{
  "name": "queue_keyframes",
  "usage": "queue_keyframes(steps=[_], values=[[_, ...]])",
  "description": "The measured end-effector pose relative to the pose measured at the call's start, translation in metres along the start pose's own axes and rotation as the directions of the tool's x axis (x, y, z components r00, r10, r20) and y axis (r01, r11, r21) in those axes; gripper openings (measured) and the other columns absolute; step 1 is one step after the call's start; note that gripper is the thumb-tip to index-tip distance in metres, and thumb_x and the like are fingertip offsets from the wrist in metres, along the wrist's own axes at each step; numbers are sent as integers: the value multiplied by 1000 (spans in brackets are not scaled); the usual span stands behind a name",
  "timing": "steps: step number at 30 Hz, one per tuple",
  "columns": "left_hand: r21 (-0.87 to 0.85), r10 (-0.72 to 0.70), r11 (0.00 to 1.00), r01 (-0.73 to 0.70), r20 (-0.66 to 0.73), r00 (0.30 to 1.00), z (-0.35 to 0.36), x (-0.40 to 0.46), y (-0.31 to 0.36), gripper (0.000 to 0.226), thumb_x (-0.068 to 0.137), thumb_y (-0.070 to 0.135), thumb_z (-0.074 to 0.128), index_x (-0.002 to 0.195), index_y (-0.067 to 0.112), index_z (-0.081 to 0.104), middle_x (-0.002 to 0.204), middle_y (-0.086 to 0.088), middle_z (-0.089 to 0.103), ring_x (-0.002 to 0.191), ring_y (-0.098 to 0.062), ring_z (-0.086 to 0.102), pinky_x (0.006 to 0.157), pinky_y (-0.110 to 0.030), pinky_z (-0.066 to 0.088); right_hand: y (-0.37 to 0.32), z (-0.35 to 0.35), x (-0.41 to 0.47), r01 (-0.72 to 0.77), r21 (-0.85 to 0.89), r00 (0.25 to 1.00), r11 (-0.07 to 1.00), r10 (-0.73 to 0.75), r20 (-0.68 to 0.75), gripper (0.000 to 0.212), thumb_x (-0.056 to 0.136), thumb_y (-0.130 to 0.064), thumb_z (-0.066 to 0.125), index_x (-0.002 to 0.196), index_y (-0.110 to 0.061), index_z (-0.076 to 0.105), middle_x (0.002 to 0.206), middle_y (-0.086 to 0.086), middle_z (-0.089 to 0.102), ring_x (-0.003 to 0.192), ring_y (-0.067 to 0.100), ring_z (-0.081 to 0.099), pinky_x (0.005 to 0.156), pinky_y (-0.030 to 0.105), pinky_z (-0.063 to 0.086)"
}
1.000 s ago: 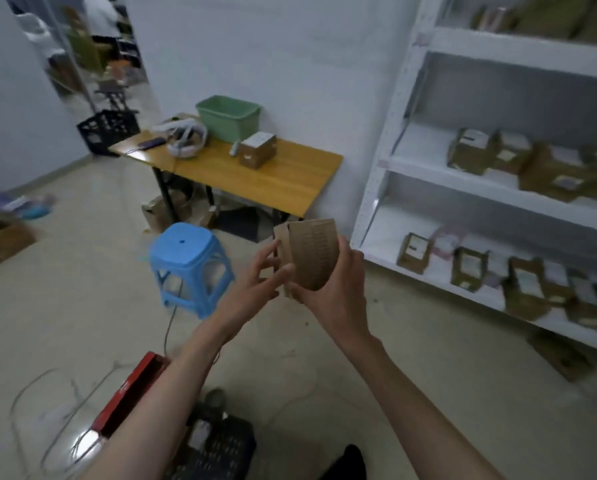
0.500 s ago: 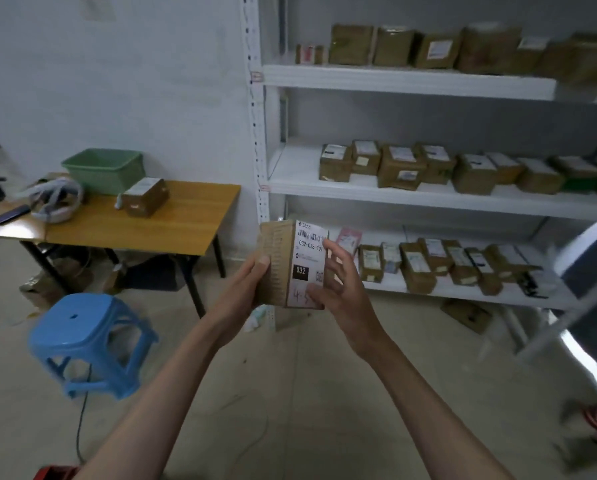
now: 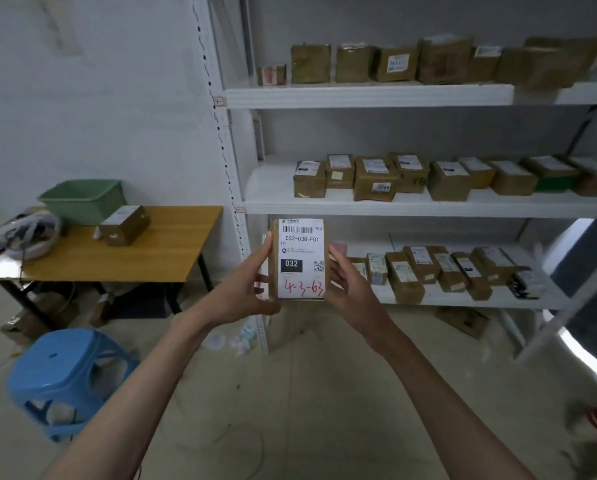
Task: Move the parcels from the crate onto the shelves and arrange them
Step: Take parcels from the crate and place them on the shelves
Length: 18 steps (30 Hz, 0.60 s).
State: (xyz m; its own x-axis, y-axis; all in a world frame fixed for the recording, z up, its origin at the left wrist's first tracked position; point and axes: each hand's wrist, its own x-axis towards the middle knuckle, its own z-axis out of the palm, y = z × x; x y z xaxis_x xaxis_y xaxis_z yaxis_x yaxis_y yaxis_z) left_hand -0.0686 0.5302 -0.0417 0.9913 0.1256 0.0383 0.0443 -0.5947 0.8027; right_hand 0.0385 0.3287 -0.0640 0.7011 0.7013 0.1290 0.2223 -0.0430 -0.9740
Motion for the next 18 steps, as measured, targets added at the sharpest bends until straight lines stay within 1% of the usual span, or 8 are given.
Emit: queue_keyframes(steps=[2,4,6,8,10,13,16,18], values=[[-7,-9,1000,8,-35,999,-3,12,5,123,76,4,81,152,48,-5,148,20,34,105,-16,61,83,-35,59,-5,-10,4,10,-32,997,999,-8,75,81,94,-3,63,157,-29,20,139,-19,49,116,-19,50,91,17,52],[-16,-19,1000,18,-65,998,-7,23,11,118,77,3,80,153,47,0,144,18,41,101,-9,62,81,-35,60,-6,-21,12,22,-57,993,998,-15,114,86,93,7,59,155,-32,14,132,-29,43,111,-22,51,88,14,51],[-13,-21,1000,20,-81,997,-11,33,18,116,77,3,79,153,46,3,140,16,45,101,-6,62,81,-32,60,-9,-30,20,42,-88,993,995,-32,112,90,91,11,58,155,-31,11,134,-28,41,113,-16,54,84,14,52],[-13,-1,1000,0,-105,995,-14,47,25,114,76,4,80,152,49,8,140,15,47,105,-10,63,83,-33,59,-12,-40,30,65,-110,995,992,-57,80,94,90,7,62,158,-32,11,147,-12,39,124,-1,53,87,15,52],[-5,20,1000,-21,-120,993,-16,63,35,111,76,5,80,152,49,11,141,16,48,108,-10,63,88,-35,58,-15,-53,41,79,-136,996,987,-74,43,96,90,2,65,158,-36,11,155,-6,34,125,0,52,86,11,51],[12,85,996,-84,-116,990,-14,90,52,110,77,7,80,152,49,11,143,25,41,119,-12,57,93,-36,56,-19,-75,54,113,-145,993,983,-118,-24,93,91,-4,68,158,-37,13,154,-13,38,118,-9,55,85,13,53],[42,136,990,-132,-125,983,-8,120,66,110,77,9,80,151,52,10,152,21,34,127,-11,50,93,-34,56,-22,-103,61,97,-138,990,986,-110,-85,89,91,-7,70,157,-36,17,140,-20,50,115,-12,57,88,21,55],[32,165,986,-162,-127,978,3,140,77,108,78,6,78,152,49,11,152,18,34,123,-10,53,87,-28,57,-25,-125,63,80,-144,988,986,-98,-118,87,91,-9,69,157,-37,19,135,-23,54,124,-4,55,93,28,56]])
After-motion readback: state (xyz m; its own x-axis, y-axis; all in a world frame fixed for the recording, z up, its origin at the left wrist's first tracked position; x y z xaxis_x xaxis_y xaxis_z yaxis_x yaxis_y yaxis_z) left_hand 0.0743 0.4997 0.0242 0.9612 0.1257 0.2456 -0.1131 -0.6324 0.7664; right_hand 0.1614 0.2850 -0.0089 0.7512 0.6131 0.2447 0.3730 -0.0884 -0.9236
